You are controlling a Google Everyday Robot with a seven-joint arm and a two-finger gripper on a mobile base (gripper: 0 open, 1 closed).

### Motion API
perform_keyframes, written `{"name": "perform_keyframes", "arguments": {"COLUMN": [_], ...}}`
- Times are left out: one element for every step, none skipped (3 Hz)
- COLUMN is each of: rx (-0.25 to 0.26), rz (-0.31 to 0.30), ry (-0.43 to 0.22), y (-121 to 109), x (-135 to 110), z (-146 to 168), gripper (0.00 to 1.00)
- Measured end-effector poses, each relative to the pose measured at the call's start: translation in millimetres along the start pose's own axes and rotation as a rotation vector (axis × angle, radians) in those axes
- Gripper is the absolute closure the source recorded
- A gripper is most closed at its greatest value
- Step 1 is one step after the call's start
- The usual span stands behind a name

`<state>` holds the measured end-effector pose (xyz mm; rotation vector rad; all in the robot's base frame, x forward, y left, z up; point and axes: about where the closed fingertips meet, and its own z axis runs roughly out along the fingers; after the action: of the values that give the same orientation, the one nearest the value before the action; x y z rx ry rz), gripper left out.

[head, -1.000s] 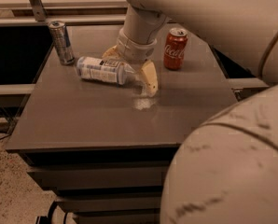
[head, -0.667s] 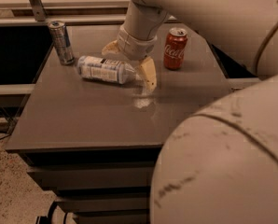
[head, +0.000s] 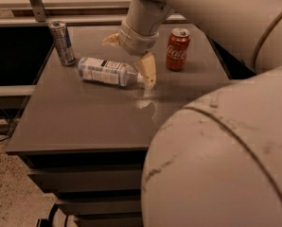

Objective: Place blue plastic bottle upright

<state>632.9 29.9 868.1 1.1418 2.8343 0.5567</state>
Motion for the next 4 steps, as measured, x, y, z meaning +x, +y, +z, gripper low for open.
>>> {"name": "perform_keyframes", "arguments": {"rx": [-0.005,-0.009,-0.007,0.002], "rz": [0.034,0.055,0.071,0.076], "ry": [0.006,0.009,0.013,0.021], "y": [-1.7,-4.1,-6.9,-7.7], "x": [-1.4,-3.2,-5.3,-4.2], "z": [4.2,9.1,14.7,20.0], "gripper": [0.0,0.0,0.18,0.41]}}
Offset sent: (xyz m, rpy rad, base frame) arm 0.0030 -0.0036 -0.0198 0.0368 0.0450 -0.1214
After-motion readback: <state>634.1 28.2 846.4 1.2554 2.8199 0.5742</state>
